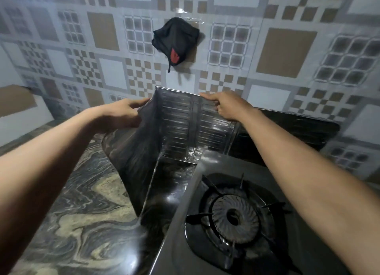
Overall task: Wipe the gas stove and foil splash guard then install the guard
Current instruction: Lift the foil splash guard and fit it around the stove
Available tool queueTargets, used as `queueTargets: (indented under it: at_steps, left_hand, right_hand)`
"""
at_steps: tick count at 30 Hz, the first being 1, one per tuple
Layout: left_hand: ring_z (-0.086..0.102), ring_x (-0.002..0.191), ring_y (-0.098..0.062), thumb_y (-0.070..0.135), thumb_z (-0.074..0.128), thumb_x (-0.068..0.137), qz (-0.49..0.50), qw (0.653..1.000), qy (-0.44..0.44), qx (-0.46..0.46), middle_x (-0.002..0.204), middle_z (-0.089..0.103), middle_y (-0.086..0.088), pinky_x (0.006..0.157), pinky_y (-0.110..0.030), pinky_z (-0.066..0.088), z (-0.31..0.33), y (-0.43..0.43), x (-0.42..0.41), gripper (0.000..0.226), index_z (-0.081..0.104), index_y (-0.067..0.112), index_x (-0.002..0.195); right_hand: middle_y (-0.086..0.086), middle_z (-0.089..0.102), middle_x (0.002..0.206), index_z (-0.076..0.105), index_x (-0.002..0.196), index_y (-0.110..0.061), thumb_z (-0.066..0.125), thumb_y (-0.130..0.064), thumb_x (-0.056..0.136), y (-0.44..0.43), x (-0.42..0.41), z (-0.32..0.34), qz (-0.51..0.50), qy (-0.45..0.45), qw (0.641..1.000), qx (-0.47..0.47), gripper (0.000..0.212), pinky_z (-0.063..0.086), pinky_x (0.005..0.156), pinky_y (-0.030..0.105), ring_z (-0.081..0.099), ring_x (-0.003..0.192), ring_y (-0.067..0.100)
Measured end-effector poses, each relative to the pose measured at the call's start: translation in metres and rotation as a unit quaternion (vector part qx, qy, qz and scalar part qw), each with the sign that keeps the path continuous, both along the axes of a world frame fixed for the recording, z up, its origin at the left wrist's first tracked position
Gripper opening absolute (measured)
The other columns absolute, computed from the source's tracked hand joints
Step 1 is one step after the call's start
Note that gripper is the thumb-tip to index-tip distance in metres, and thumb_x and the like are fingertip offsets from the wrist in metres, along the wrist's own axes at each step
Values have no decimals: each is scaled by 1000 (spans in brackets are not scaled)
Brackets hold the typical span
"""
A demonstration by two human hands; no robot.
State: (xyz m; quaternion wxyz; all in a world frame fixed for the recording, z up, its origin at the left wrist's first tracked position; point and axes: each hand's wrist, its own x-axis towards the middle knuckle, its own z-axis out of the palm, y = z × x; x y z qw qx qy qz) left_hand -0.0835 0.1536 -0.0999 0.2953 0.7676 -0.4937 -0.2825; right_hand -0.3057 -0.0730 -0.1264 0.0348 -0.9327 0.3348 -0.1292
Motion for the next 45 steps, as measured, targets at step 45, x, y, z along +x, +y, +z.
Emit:
queueTargets:
  at_steps: [45]
  left_hand:
    - [73,92,-30,-10,53,79,-123,991,43,30,113,72,-8,77,-47,61,-21,-72,-105,77,55,44,134]
  right_hand:
    - [-3,51,93,53,141,-29,55,-13,98,-47,-79,-28,-35,-87,994,-51,46,48,78,32,58,86,16]
